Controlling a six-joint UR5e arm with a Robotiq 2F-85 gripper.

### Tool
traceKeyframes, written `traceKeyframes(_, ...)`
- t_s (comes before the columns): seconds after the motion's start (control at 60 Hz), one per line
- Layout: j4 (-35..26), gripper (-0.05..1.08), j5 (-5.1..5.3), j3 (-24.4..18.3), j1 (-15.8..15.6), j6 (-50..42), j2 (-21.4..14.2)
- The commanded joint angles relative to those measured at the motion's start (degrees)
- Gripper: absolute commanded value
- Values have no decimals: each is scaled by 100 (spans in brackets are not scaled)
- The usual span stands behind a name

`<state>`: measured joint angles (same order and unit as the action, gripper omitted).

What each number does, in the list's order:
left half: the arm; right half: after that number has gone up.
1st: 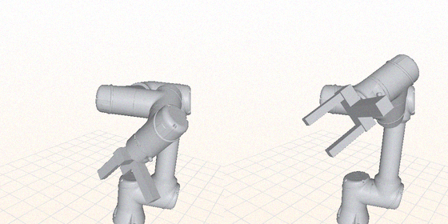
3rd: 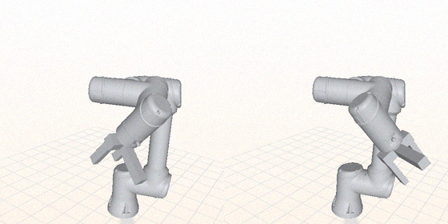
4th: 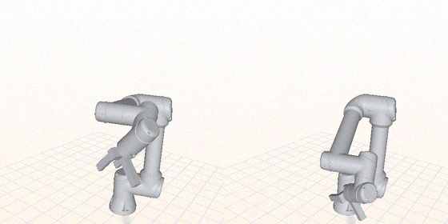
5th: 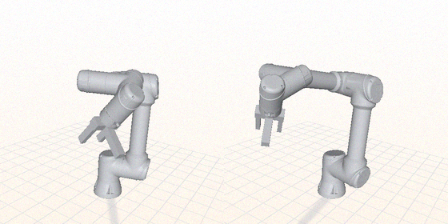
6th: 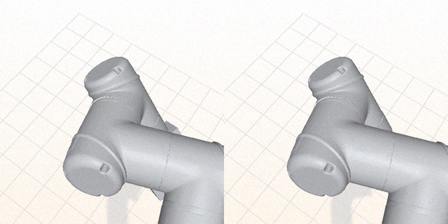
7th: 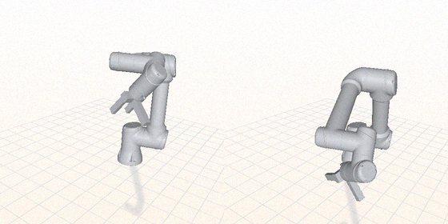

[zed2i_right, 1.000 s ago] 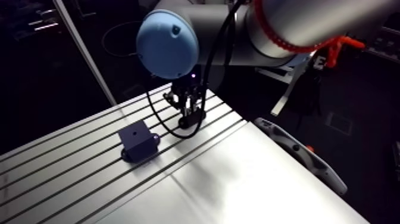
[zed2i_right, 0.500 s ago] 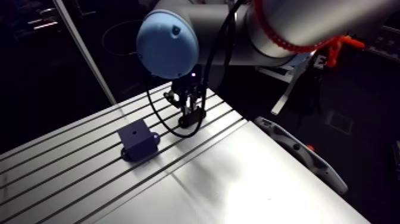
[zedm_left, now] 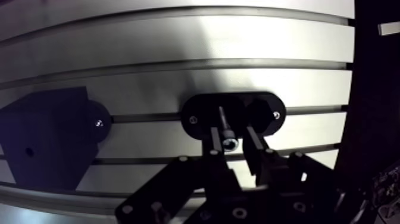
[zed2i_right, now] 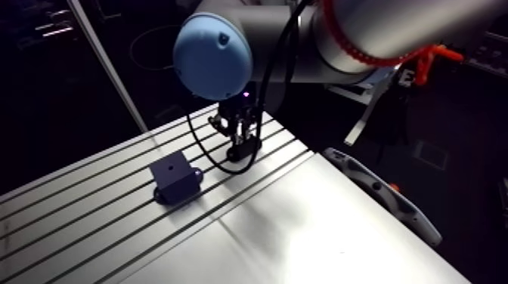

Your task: Pick up the M10 bolt and insert it into the hole until fully seated.

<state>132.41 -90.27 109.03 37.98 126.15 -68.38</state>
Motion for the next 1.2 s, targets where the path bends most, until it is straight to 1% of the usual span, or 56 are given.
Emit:
traceKeyframes(0.017,1,68,-4,-9,0,10,-4)
traceKeyframes(0.267,1,70,-13,-9,0,12,-4)
traceKeyframes(0.7,-8,70,-13,0,0,20,-13)
traceKeyframes(0.8,-8,74,-13,0,0,20,-13)
traceKeyframes(1.033,-17,79,-13,-35,1,28,-29)
traceKeyframes(1.2,-51,83,28,-86,7,21,-81)
